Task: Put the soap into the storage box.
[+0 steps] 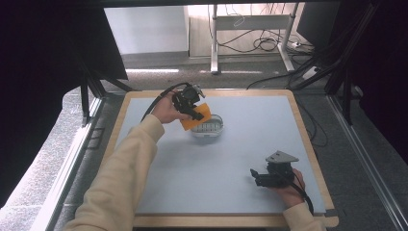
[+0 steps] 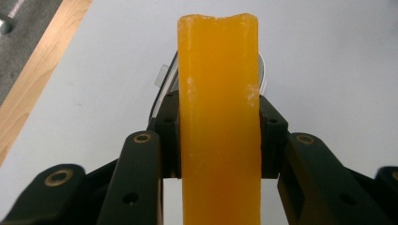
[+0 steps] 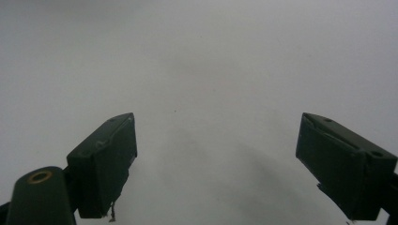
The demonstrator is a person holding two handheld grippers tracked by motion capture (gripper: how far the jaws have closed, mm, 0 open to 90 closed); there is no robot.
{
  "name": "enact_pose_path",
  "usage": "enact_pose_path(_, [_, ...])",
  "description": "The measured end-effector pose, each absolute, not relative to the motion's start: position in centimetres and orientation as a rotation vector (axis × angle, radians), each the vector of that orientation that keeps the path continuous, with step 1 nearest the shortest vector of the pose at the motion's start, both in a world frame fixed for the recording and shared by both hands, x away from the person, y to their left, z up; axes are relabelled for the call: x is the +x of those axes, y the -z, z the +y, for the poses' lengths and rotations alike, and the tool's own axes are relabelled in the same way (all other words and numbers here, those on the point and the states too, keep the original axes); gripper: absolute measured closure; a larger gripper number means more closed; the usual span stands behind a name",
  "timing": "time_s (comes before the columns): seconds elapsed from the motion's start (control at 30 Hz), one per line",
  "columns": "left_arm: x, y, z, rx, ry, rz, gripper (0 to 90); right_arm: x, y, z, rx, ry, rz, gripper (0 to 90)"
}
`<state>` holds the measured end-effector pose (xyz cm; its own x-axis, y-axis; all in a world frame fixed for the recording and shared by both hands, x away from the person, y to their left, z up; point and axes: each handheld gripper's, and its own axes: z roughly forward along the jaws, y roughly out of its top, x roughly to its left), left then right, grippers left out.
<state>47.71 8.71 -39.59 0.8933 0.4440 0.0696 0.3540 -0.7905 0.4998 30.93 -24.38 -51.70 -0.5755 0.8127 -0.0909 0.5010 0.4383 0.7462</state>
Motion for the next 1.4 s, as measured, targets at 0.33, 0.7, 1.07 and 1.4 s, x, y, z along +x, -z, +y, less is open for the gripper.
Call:
enact_pose_path(0.33, [49.1,39.8,7.1,2.594,-0.240,0.542,62.1,31.0,51.7,-24.4,1.107,-0.951,2.254,13.3])
enact_pose_path(0.7, [50.2,40.6,5.6,2.629,-0.202,0.486,62.1,30.9,51.7,-24.5,1.106,-0.953,2.252,13.4])
enact_pose_path(1.07, [50.8,41.8,5.2,2.669,-0.184,0.461,62.0,30.9,51.7,-24.4,1.105,-0.951,2.257,13.4])
enact_pose_path(1.4, [51.1,42.8,4.3,2.695,-0.159,0.434,62.0,30.9,51.7,-24.4,1.106,-0.950,2.257,13.4])
